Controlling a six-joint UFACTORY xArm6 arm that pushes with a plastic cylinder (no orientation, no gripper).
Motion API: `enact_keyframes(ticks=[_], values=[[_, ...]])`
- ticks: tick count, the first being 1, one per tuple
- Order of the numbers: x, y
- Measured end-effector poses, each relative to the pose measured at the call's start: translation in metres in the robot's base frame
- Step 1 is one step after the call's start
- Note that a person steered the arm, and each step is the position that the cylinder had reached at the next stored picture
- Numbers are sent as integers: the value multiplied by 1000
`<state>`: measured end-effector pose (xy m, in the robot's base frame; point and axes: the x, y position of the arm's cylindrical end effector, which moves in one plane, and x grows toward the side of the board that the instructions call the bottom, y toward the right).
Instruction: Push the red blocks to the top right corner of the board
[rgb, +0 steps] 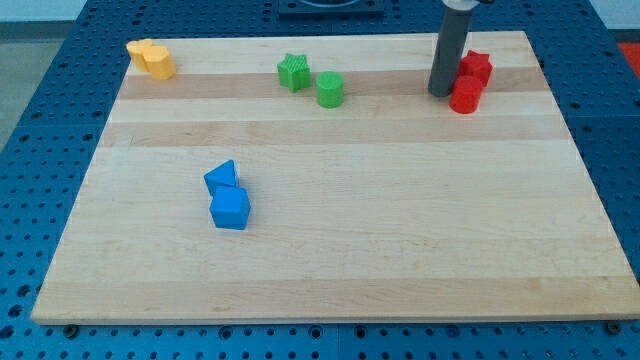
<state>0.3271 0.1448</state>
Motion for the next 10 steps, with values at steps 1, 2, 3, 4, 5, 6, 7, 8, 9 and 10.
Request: enact_keyframes(ticks=[1, 2, 3, 4, 5, 6, 7, 8, 9, 10], values=[[21, -8], [38, -20], [52, -25], [59, -15], [62, 12], [63, 38], [63, 42], [63, 42], [70, 42], [70, 40]])
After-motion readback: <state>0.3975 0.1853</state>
